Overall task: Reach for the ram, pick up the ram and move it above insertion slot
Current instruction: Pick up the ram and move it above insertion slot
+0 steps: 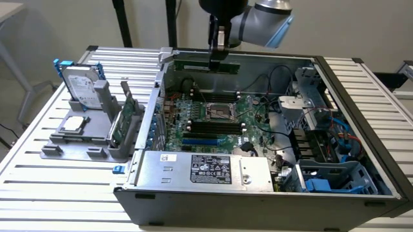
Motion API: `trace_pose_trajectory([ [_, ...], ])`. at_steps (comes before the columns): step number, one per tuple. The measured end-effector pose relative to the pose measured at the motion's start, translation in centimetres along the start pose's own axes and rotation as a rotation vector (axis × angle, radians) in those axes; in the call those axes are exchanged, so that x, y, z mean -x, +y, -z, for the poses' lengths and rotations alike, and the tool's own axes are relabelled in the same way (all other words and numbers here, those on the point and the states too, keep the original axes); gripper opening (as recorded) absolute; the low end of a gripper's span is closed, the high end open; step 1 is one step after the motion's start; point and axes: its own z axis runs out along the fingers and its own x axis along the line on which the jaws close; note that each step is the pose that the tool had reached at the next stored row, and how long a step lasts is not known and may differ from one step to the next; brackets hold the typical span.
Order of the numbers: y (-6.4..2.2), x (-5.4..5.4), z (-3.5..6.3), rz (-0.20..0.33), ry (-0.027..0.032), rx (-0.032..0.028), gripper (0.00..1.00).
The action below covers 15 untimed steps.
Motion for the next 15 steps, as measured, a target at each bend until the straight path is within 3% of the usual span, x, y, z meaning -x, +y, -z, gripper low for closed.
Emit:
trace_pose_trajectory([
  [7,-2.15,1.1,-0.73,0.000,0.0002,0.0000,0.13],
  [15,-2.40,1.5,-1.26,-0.002,0.0001,-0.0056,0.13],
])
